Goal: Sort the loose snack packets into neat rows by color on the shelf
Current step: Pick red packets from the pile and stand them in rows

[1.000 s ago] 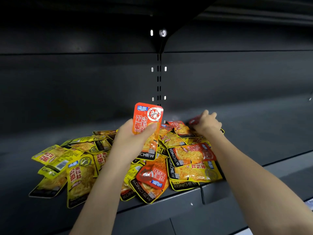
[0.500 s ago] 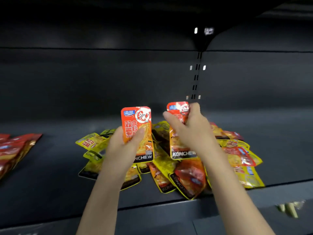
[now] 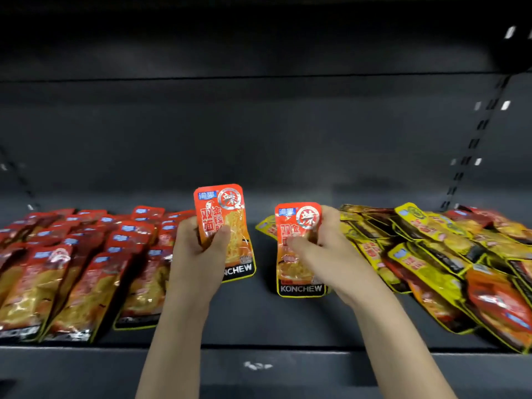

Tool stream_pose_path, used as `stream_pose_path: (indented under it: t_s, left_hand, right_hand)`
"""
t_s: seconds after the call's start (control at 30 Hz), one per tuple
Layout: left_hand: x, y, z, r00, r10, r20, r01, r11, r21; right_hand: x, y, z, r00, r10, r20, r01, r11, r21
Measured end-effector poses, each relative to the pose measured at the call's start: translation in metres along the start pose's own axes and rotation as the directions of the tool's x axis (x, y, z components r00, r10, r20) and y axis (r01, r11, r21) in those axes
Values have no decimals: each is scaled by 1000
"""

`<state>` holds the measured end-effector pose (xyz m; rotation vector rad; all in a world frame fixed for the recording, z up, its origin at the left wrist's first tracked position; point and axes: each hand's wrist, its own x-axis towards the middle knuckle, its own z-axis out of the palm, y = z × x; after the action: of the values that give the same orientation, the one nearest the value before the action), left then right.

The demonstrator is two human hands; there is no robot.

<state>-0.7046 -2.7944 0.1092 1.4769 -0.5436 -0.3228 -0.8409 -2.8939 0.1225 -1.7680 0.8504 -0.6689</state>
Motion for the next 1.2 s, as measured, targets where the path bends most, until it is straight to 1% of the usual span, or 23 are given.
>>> stream_pose_path:
  t_s: [0.13, 0.2, 0.27, 0.4, 0.57, 0.8, 0.93, 1.07, 1.13, 1.2]
  left_hand:
    - [23, -4, -54, 997, 24, -69, -26, 999, -23]
    - [34, -6, -80, 995, 33, -91, -35, 999, -23]
    - [43, -7, -103, 993, 20, -120, -27, 998, -55]
    - [55, -6, -144, 985, 16, -173, -35, 994, -107]
    - [62, -7, -182, 978, 26, -206, -45, 995, -90]
    - [61, -5, -190, 992, 28, -123, -42, 992, -116]
    - [60, -6, -187, 997, 27, -69, -36, 992, -124]
    - [62, -7, -183, 1000, 6, 6, -6, 998, -66]
    - [60, -6, -182, 997, -4, 73, 4, 1000, 4]
    - [58, -4, -180, 996, -9, 93, 4, 998, 56]
  right_hand:
    - [6, -10, 56, 994, 60, 87, -76, 979, 188]
    - [7, -15, 82, 991, 66, 115, -92, 967, 239]
    - [8, -19, 105, 989, 73, 132, -104, 965, 241]
    - [12, -22, 143, 987, 84, 137, -109, 977, 186]
    - [9, -24, 173, 987, 106, 123, -116, 990, 82]
    - [5, -25, 183, 984, 126, 124, -112, 987, -114]
    - [8, -24, 187, 984, 150, 98, -133, 977, -166]
    - [10, -23, 193, 989, 141, 46, -133, 980, -151]
    - [10, -24, 192, 991, 129, 35, -120, 975, -186]
    - [10, -26, 188, 992, 123, 26, -113, 962, -248]
